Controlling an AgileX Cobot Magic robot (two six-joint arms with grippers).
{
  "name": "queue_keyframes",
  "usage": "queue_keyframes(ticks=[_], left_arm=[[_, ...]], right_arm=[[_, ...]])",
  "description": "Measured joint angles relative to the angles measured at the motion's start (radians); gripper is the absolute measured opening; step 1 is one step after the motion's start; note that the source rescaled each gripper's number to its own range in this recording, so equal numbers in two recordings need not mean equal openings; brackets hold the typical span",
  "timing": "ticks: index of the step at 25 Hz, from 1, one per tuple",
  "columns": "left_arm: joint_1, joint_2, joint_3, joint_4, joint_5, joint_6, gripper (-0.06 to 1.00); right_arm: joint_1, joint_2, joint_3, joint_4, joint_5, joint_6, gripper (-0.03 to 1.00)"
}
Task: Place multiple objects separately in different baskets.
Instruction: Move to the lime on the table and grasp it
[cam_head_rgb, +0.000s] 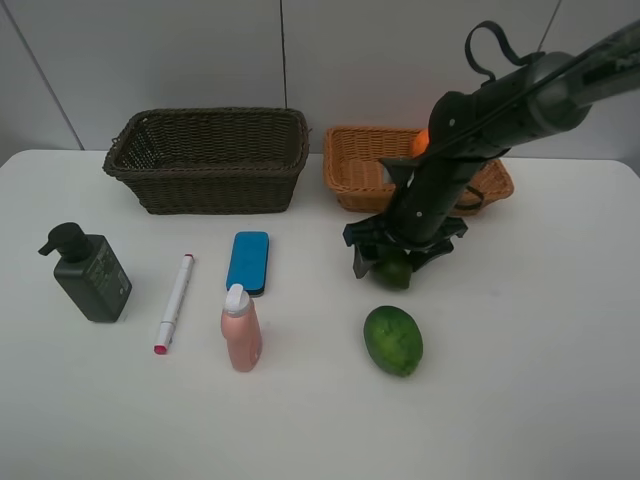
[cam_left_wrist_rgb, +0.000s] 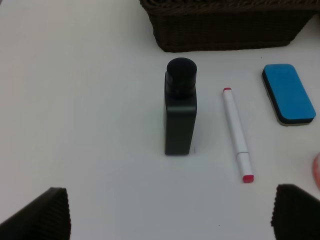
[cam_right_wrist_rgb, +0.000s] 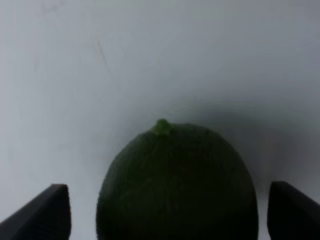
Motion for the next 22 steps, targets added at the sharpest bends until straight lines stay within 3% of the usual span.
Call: queue_keyframes(ticks=[11, 12, 13, 14, 15, 16, 22], left_arm=[[0.000, 0.000, 0.000, 0.000, 0.000, 0.000, 1.00], [0.000, 0.000, 0.000, 0.000, 0.000, 0.000, 1.00], [0.000, 0.000, 0.000, 0.000, 0.000, 0.000, 1.00], [0.000, 0.000, 0.000, 0.000, 0.000, 0.000, 1.00], [0.000, 0.000, 0.000, 0.000, 0.000, 0.000, 1.00], [0.000, 0.000, 0.000, 0.000, 0.000, 0.000, 1.00], [0.000, 0.000, 0.000, 0.000, 0.000, 0.000, 1.00]], right_arm=[[0.000, 0.015, 0.000, 0.001, 0.005, 0.000, 0.98], [0.000, 0.015, 0.000, 0.001, 0.005, 0.000, 0.93], [0.000, 0.015, 0.000, 0.001, 0.005, 0.000, 0.82], [0.000, 0.015, 0.000, 0.001, 0.005, 0.000, 0.63], [0.000, 0.015, 0.000, 0.001, 0.005, 0.000, 0.34], [0.000, 0.015, 0.000, 0.001, 0.005, 0.000, 0.23], [0.000, 0.015, 0.000, 0.001, 0.005, 0.000, 0.23]])
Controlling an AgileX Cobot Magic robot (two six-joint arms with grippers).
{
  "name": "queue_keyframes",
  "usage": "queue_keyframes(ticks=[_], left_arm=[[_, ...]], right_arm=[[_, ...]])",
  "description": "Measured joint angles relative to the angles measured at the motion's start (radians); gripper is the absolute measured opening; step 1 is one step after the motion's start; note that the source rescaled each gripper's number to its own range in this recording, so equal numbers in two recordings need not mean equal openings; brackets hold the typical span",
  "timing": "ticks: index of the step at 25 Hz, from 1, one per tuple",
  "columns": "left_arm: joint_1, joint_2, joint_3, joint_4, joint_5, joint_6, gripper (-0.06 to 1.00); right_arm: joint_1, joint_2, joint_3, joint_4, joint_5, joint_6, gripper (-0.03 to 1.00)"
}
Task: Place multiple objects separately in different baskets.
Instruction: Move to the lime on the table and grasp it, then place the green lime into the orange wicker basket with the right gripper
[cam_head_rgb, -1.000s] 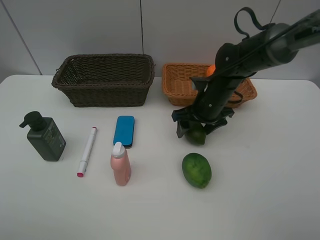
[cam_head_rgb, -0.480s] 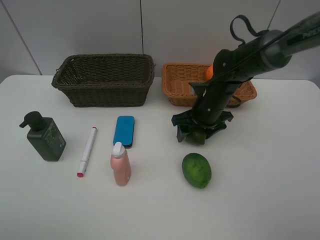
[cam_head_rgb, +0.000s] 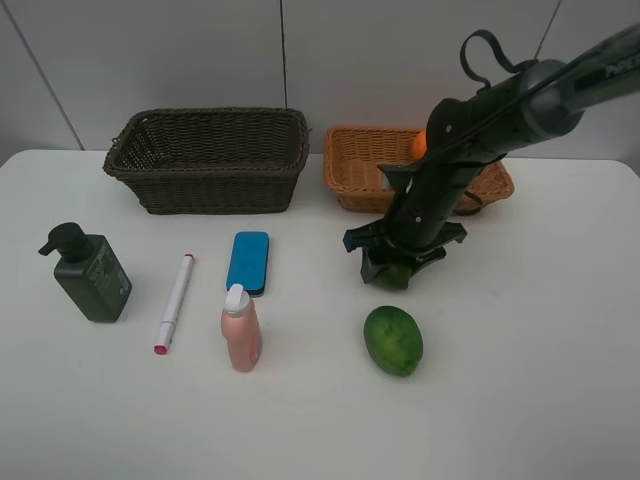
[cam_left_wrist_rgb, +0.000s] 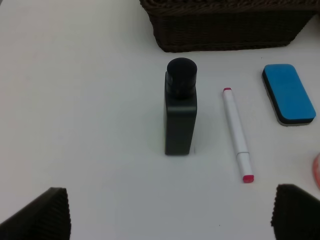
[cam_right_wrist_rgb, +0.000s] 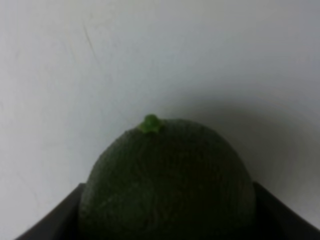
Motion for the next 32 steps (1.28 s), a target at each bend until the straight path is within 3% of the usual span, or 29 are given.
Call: queue_keyframes(ticks=[15, 24, 32], left_arm=[[0.000, 0.000, 0.000, 0.000, 0.000, 0.000, 1.00], [0.000, 0.000, 0.000, 0.000, 0.000, 0.000, 1.00], [0.000, 0.000, 0.000, 0.000, 0.000, 0.000, 1.00]], right_arm=[[0.000, -0.072, 0.000, -0.011, 0.041, 0.000, 0.23], [0.000, -0.300, -0.063, -0.154, 0.066, 0.000, 0.23], [0.000, -0.261, -0.219, -0.305, 0.008, 0.001, 0.23]])
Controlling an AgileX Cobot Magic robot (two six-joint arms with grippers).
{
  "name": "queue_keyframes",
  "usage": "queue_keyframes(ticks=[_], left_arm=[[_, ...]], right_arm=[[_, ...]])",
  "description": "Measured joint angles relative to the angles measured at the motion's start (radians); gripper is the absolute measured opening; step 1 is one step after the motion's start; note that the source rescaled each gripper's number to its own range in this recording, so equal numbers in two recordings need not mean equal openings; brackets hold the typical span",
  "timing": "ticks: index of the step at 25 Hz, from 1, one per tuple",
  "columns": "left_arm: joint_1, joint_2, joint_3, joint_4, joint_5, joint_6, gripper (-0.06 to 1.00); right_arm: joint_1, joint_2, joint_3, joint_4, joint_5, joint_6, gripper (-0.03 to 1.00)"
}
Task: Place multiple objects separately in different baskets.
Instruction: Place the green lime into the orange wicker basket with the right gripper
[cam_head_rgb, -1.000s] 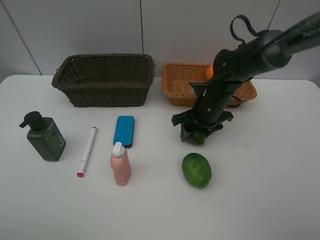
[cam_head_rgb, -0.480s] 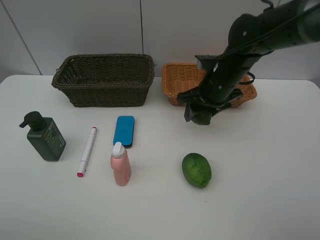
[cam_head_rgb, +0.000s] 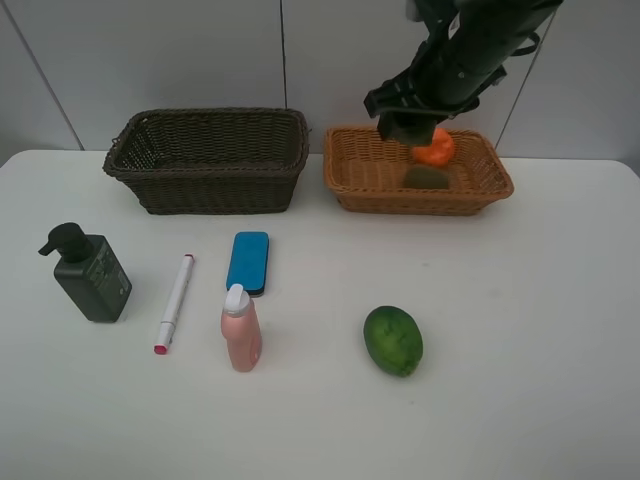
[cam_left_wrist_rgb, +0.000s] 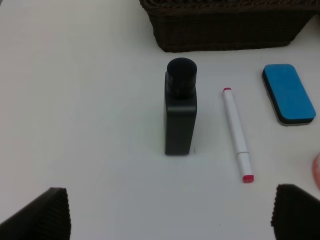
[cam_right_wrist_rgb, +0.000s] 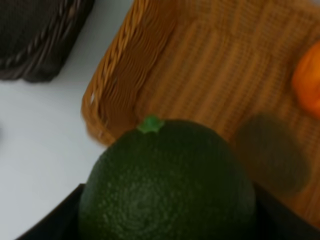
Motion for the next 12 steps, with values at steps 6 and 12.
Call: queue_keyframes(ticks=[6, 12], left_arm=[[0.000, 0.000, 0.000, 0.000, 0.000, 0.000, 1.00], [0.000, 0.000, 0.000, 0.000, 0.000, 0.000, 1.00]], right_arm=[[-0.014, 0.152, -0.119, -0.042, -0.093, 0.000, 0.23], [-0.023, 0.325, -0.238, -0.052, -0.153, 0.000, 0.23]])
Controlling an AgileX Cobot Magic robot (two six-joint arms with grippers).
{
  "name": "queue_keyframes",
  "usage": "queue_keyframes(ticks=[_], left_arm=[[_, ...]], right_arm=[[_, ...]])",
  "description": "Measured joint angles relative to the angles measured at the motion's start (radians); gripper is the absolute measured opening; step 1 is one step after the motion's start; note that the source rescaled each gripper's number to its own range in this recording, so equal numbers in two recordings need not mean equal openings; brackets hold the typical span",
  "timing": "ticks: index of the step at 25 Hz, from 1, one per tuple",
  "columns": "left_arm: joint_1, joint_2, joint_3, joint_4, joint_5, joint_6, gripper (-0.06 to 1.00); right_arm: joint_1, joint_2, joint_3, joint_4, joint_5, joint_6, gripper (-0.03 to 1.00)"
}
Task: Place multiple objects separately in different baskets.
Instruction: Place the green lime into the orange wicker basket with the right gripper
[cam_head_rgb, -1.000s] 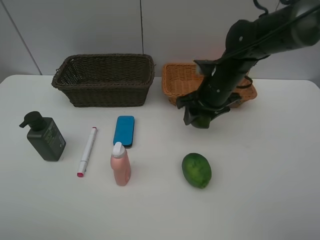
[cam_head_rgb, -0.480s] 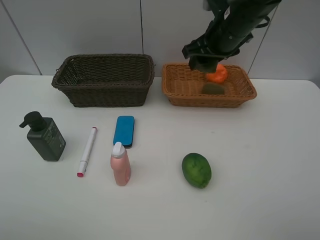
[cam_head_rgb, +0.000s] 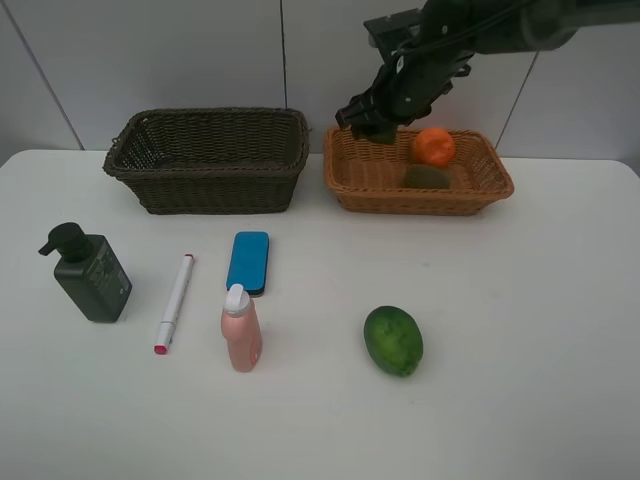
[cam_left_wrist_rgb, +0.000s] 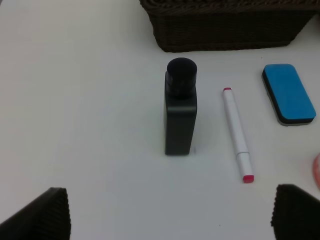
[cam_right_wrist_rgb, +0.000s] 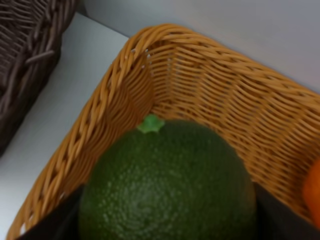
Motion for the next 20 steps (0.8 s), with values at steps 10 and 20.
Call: queue_keyframes(ticks=[10, 20], left_arm=[[0.000, 0.000, 0.000, 0.000, 0.000, 0.000, 1.00], [0.000, 0.000, 0.000, 0.000, 0.000, 0.000, 1.00]], right_arm=[[0.000, 0.152, -0.033, -0.003, -0.082, 0.000, 0.23], [0.000, 0.154, -0.034, 0.023, -0.090, 0.000, 0.23]])
